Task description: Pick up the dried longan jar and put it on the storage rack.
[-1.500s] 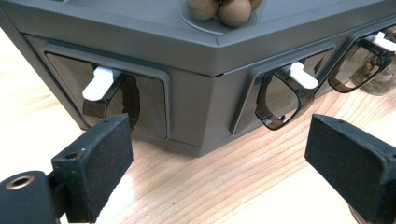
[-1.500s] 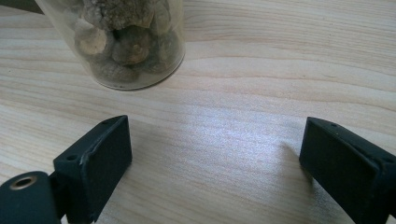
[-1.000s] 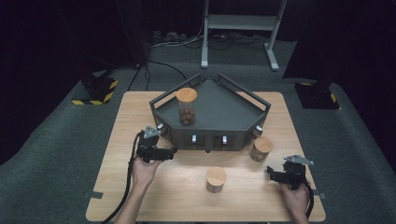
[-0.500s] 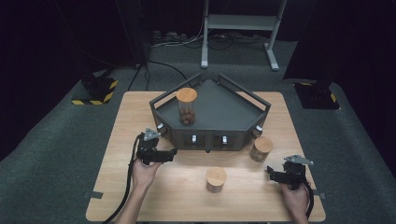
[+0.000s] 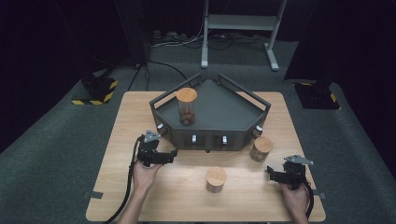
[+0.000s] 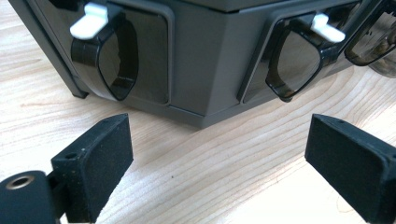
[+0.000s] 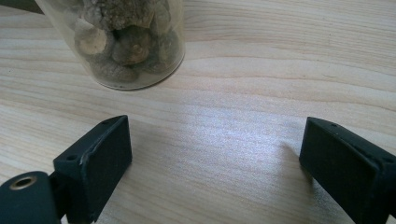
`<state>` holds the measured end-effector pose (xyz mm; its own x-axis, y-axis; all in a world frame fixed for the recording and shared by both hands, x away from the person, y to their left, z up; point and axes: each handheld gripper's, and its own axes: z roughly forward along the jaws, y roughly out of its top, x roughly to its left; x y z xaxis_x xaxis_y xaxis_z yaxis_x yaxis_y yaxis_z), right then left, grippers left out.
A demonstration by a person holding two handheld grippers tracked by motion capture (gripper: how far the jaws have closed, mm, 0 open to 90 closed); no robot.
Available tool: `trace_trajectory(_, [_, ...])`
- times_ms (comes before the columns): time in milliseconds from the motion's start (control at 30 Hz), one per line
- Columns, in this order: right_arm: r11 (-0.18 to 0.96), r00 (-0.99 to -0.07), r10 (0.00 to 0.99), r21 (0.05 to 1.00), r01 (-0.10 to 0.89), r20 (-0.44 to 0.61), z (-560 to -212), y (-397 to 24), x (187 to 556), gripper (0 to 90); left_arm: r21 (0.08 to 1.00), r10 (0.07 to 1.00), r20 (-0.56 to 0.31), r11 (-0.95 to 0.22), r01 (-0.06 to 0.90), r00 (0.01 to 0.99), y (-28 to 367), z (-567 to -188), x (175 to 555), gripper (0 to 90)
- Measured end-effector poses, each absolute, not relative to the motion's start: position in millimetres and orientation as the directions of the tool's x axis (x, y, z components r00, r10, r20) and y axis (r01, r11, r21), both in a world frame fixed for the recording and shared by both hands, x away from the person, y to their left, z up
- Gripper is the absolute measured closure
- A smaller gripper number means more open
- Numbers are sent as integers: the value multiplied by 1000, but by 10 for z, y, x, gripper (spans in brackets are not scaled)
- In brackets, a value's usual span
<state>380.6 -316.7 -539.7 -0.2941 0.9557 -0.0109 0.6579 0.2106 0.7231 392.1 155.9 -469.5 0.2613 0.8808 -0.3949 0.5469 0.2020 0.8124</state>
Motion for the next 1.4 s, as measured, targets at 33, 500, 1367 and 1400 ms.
trace_trajectory(33, [211, -294, 956, 723, 658, -11, -5397, -3167, 3806, 88, 811, 881, -397, 206, 548, 258, 1558, -4712, 3914, 78])
trace_trajectory(500, [211, -294, 956, 723, 658, -11, -5397, -3166, 3806, 88, 804, 884, -390, 192, 562, 256, 1552, -4844, 3877, 77])
trace_trajectory(1367, [210, -294, 956, 723, 658, -11, -5397, -3166, 3806, 88, 808, 905, -351, 165, 565, 238, 1466, -5115, 3830, 74])
trace_trajectory(1400, [210, -294, 956, 723, 658, -11, -5397, -3166, 3806, 88, 809, 908, -349, 166, 565, 233, 1462, -5126, 3830, 73])
